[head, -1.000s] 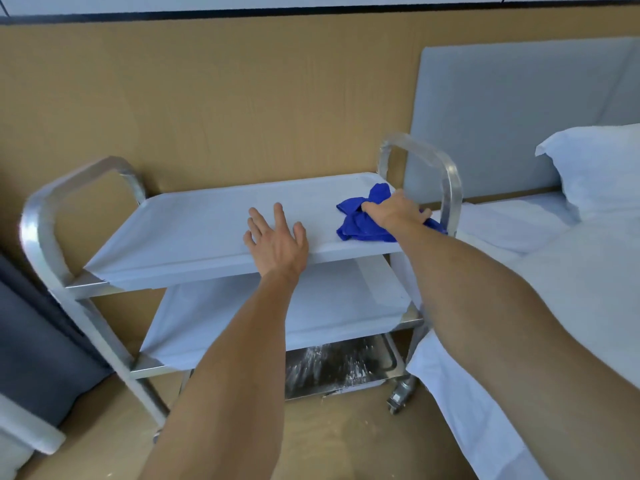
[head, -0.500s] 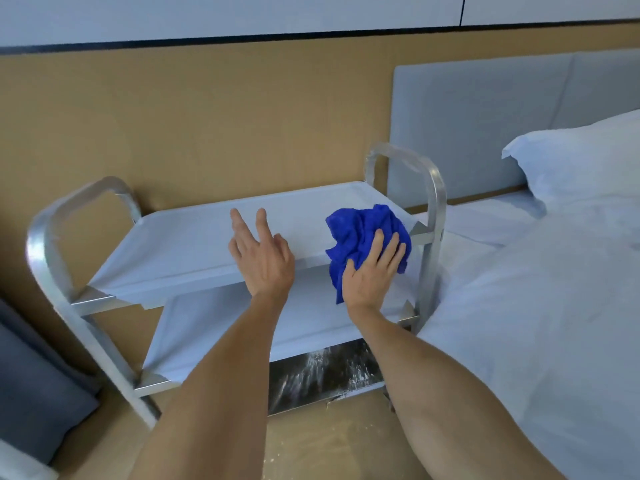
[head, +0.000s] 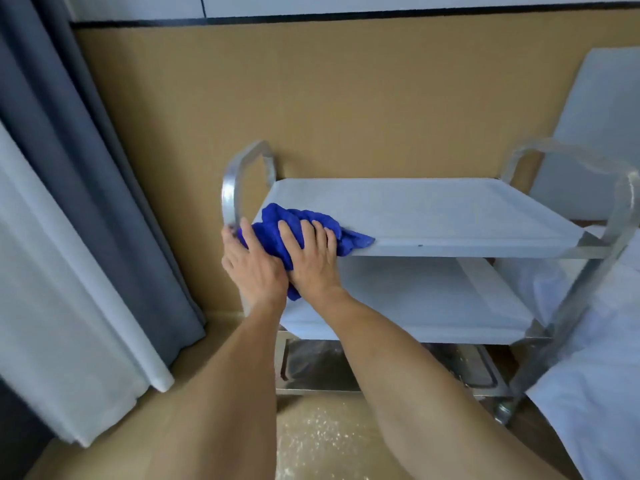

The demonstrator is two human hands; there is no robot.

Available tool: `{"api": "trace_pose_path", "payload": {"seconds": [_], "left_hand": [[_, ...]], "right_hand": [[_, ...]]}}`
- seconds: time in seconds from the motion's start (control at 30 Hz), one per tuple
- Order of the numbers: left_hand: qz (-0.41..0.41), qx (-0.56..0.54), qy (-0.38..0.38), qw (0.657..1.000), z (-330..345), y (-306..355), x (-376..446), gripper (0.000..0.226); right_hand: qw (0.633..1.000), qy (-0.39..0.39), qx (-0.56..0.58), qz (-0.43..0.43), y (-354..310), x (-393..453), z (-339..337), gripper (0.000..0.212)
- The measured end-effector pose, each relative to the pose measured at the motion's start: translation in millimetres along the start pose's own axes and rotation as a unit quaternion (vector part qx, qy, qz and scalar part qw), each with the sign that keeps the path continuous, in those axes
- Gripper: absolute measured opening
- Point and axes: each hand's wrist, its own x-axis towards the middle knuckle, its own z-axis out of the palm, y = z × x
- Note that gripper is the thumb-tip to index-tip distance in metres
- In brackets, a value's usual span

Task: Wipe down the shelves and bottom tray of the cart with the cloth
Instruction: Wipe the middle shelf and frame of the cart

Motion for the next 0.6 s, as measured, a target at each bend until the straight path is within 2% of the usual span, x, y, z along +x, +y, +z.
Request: {"api": "trace_pose_path", "payload": {"seconds": [0.1,0.23,0.3,0.37,0.47,0.6], "left_hand": [[-0.071,-0.055,0.048,0.995,4,-28,20,0.048],[-0.092,-0.144,0.009,0.985,24,-47,10,0.042],[-0.125,-0.165,-0.002,0.978,31,-47,3,0.041],[-0.151,-0.151,-0.023,0.977,30,-49,5,0.039],[-0.126,-0.063,-0.044,0.989,19,-52,9,0.053],[-0.09,-0.015,-0.074,0.993,4,-44,5,0.075]], "right_hand": [[0.999,0.042,0.008,-0.004,-13,9,12,0.053],[0.995,0.093,0.027,-0.002,-14,12,16,0.051],[0.995,0.093,0.033,0.009,-17,13,13,0.057],[0.997,0.068,0.034,0.0,-21,13,9,0.054],[1.0,0.0,0.028,-0.002,-24,12,2,0.054],[0.998,0.003,0.04,0.05,-34,6,0,0.055]]}}
